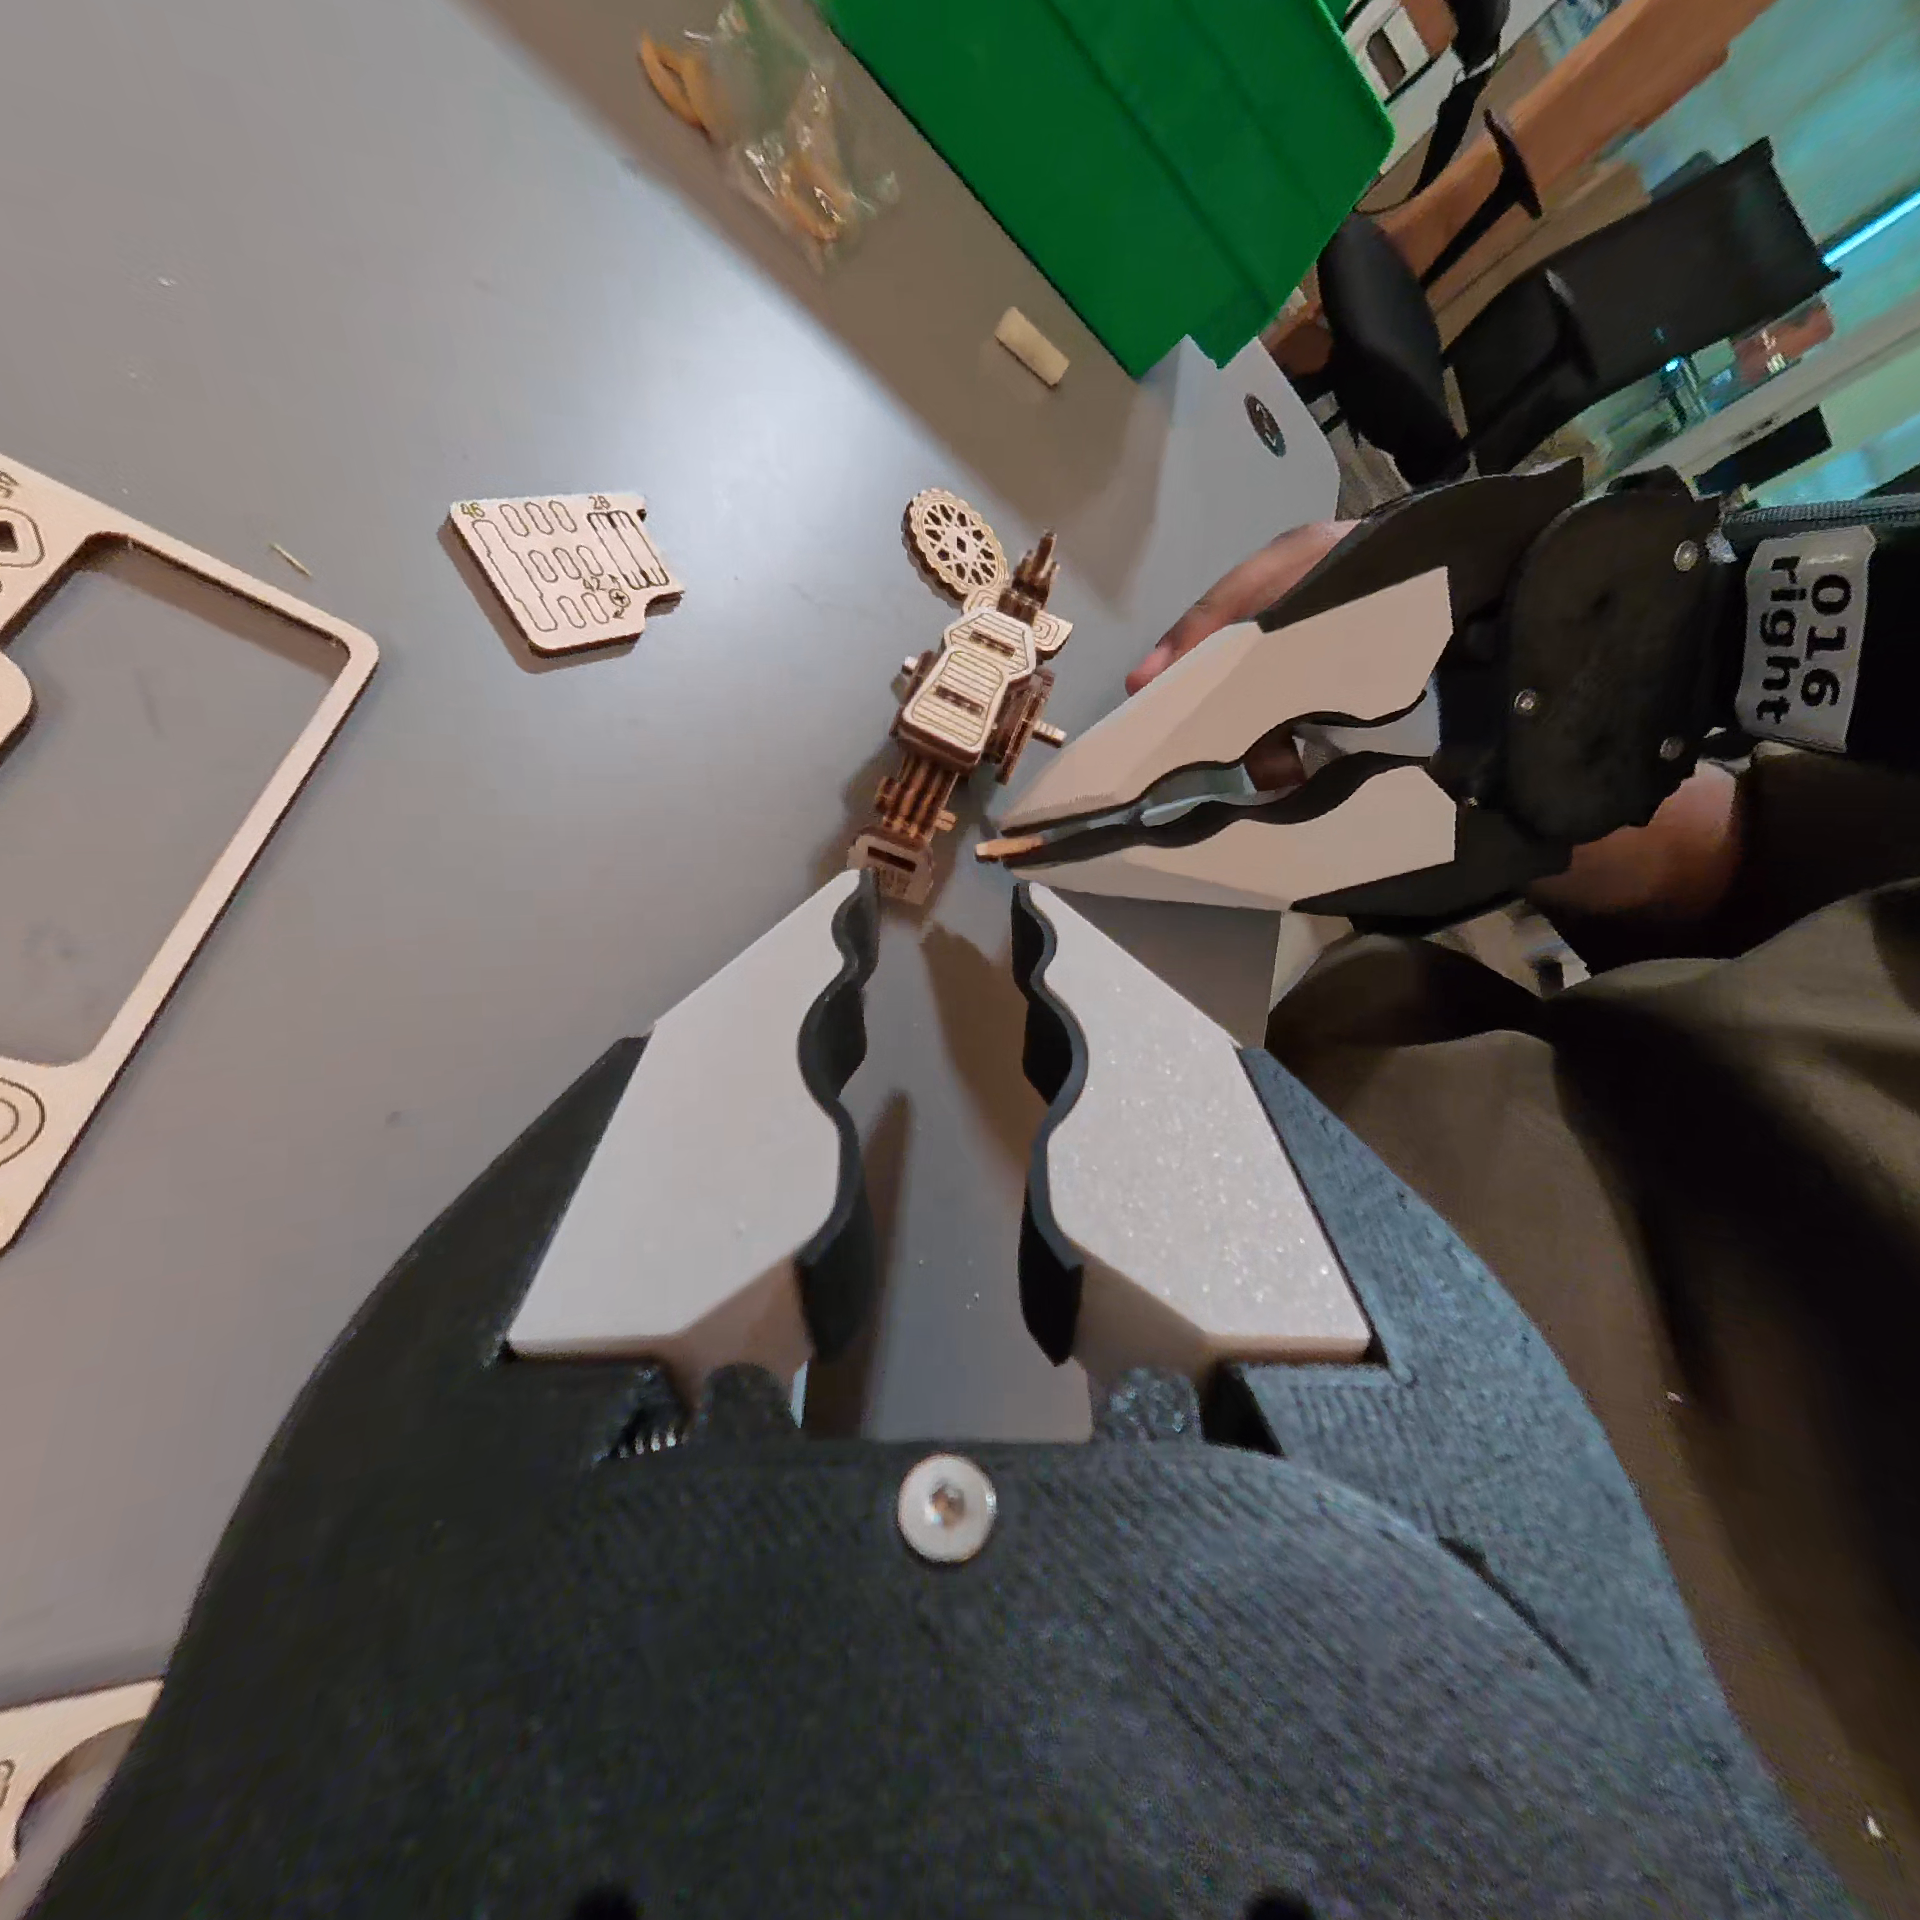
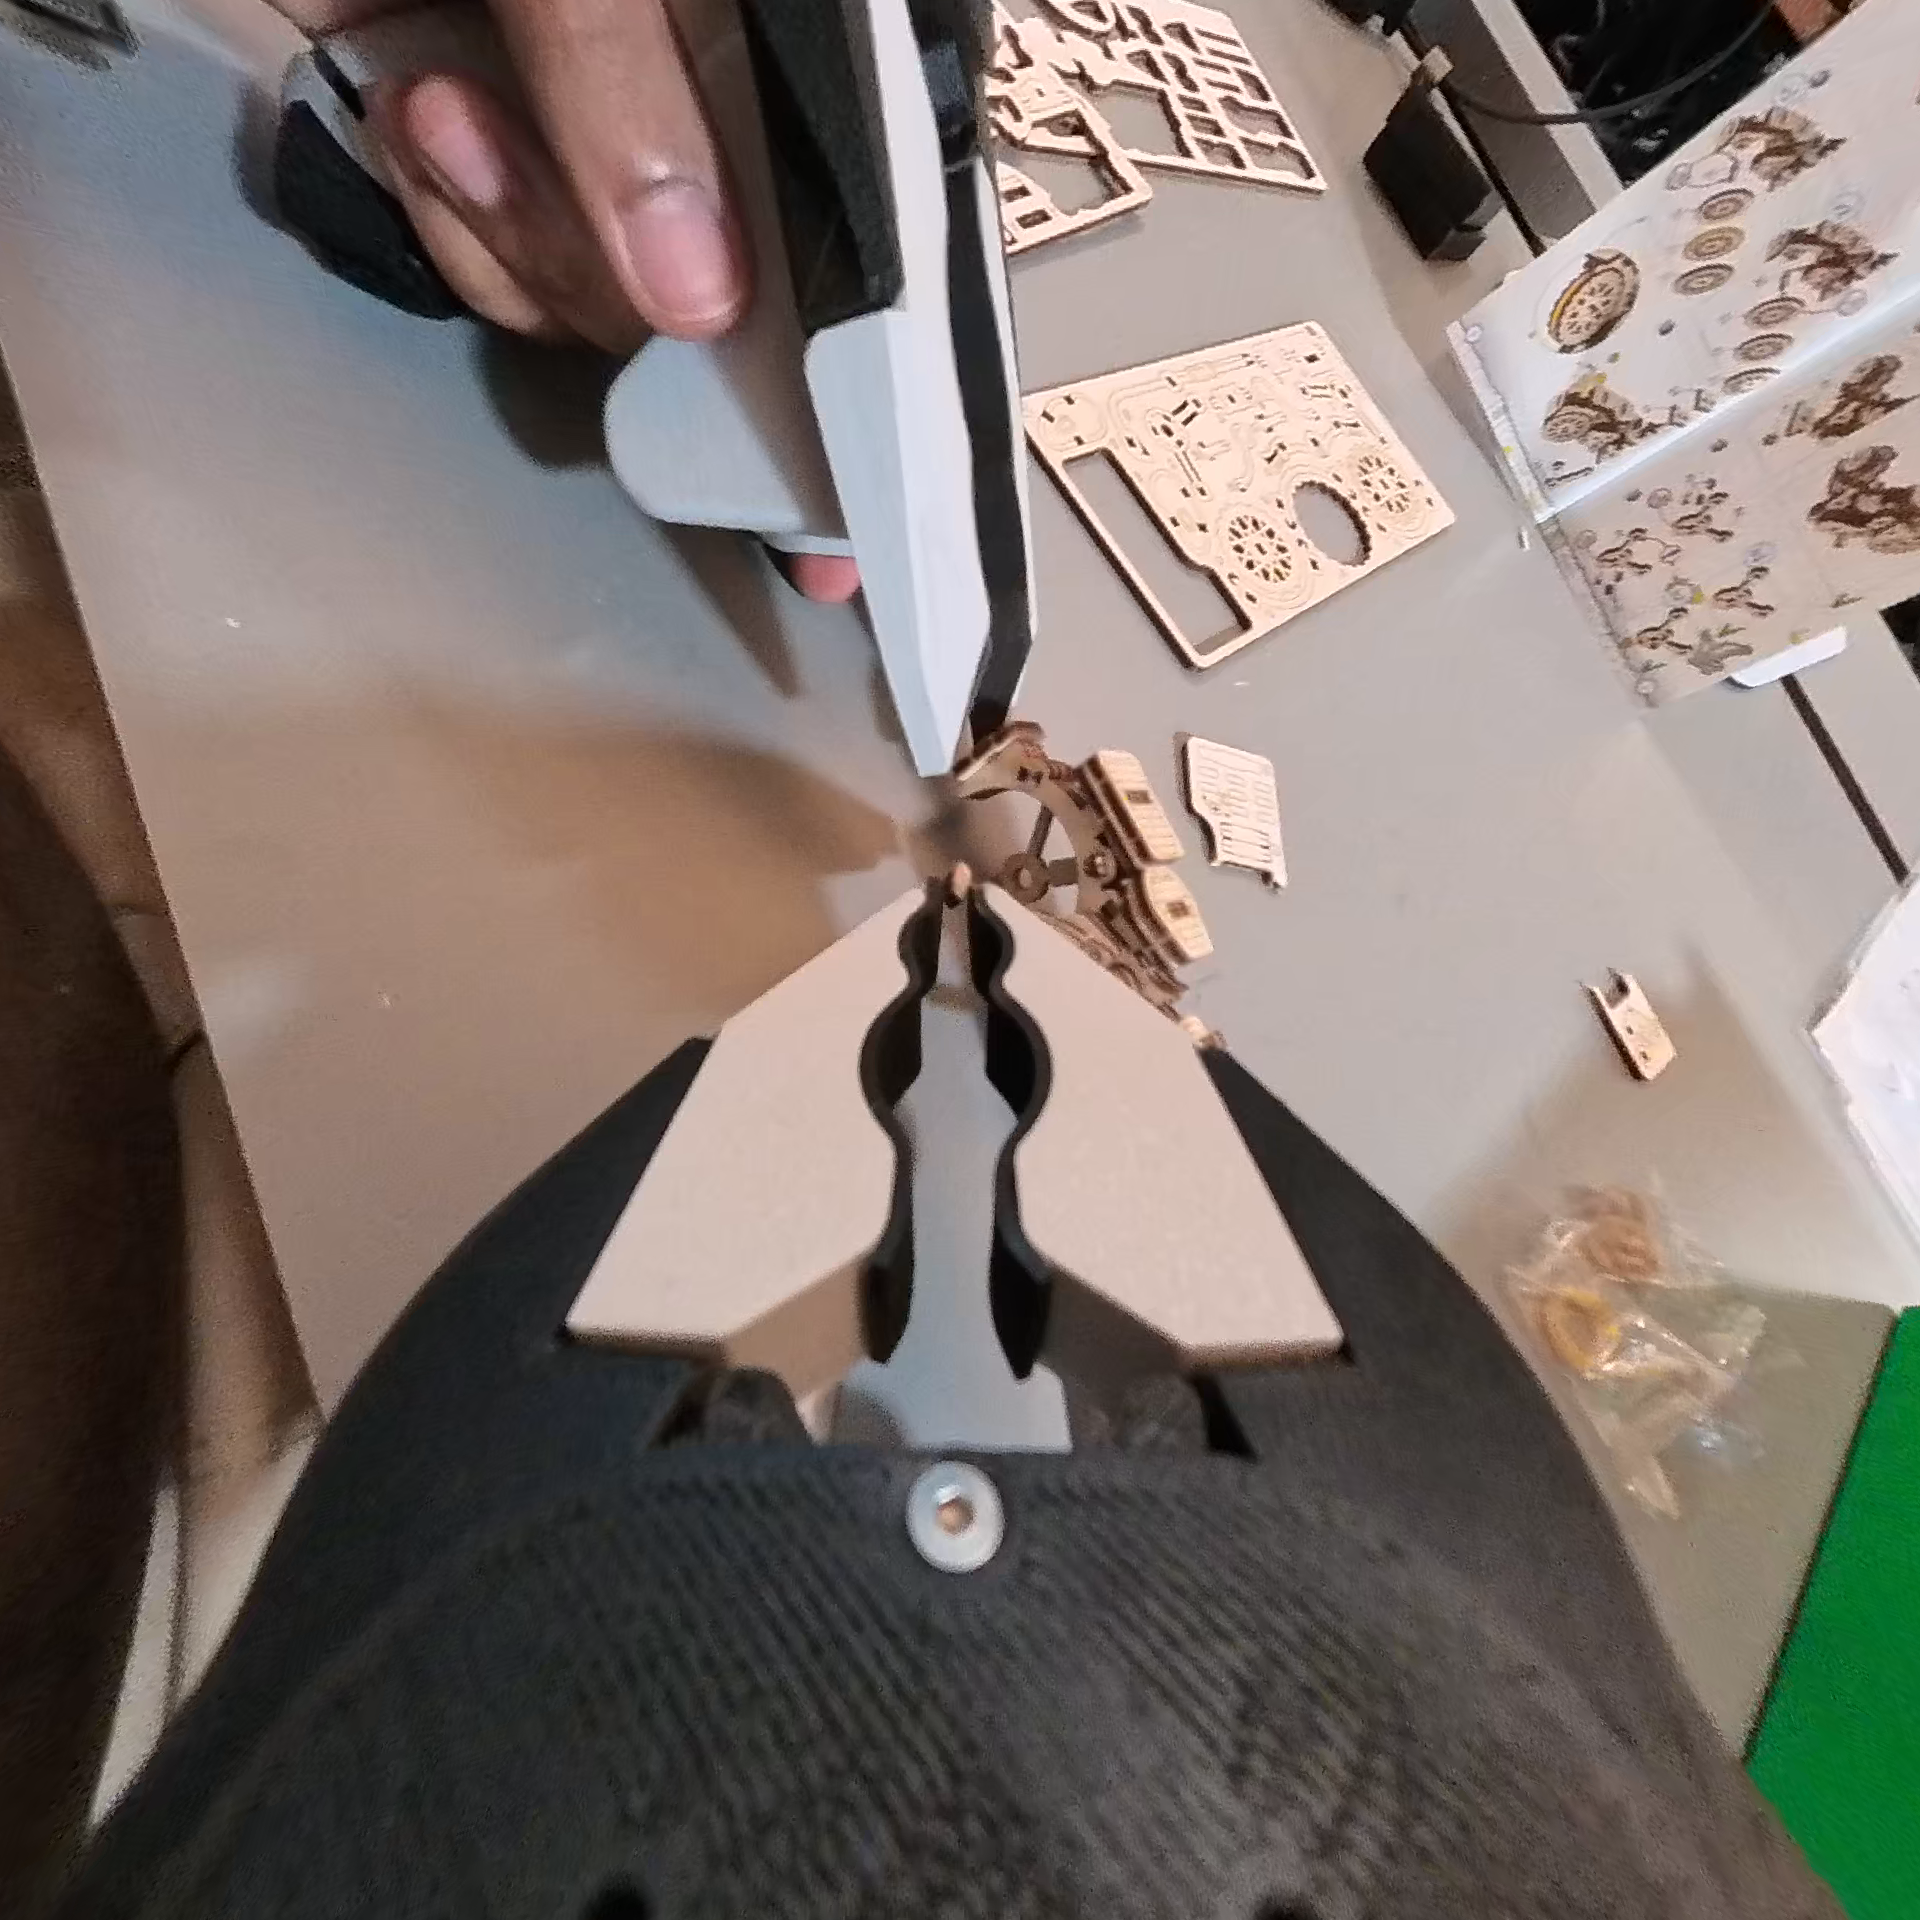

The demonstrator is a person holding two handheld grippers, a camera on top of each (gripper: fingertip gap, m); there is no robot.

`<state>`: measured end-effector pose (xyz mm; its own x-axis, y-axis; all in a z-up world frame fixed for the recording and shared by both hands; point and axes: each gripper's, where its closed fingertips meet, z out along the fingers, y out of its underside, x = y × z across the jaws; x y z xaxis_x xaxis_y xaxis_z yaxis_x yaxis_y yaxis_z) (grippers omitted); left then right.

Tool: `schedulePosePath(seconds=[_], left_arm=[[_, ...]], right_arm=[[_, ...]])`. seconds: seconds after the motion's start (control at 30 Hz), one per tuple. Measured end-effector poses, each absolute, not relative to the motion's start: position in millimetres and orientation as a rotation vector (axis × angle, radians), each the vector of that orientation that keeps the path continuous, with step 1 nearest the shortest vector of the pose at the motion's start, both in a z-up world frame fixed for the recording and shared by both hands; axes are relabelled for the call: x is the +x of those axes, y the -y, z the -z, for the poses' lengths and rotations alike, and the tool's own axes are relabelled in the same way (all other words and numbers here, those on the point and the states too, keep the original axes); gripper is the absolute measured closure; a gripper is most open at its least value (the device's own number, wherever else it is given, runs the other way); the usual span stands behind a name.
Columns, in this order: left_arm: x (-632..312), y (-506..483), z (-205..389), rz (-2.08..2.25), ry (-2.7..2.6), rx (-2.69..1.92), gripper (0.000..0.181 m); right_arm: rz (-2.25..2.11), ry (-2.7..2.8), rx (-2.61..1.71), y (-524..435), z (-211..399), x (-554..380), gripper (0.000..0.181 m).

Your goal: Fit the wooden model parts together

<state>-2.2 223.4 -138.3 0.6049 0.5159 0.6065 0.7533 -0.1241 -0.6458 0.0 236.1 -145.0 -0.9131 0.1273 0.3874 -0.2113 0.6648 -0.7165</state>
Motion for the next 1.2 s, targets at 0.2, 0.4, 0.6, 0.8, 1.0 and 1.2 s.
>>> schedulePosePath(seconds=[0.2, 0.4, 0.6, 0.8, 1.0, 1.2], left_arm=[[0, -223, 137, 0.302, 1.015, -1.785, 0.157], [-9, -215, 130, 0.294, 1.036, -1.71, 0.156], [-29, -198, 121, 0.207, 1.096, -1.588, 0.157], [-38, -189, 123, 0.132, 1.128, -1.571, 0.156], [-39, -188, 124, 0.159, 1.148, -1.55, 0.154], [-39, -188, 126, 0.145, 1.154, -1.566, 0.154]], right_arm=[[-1.145, 2.489, 0.106, -232, 146, 8, 0.178], [-1.172, 2.504, 0.091, -231, 146, 9, 0.178], [-1.228, 2.528, 0.049, -230, 144, 10, 0.178], [-1.273, 2.545, 0.019, -228, 143, 11, 0.178], [-1.298, 2.553, -0.008, -228, 141, 9, 0.178], [-1.298, 2.546, -0.011, -230, 140, 8, 0.178]])
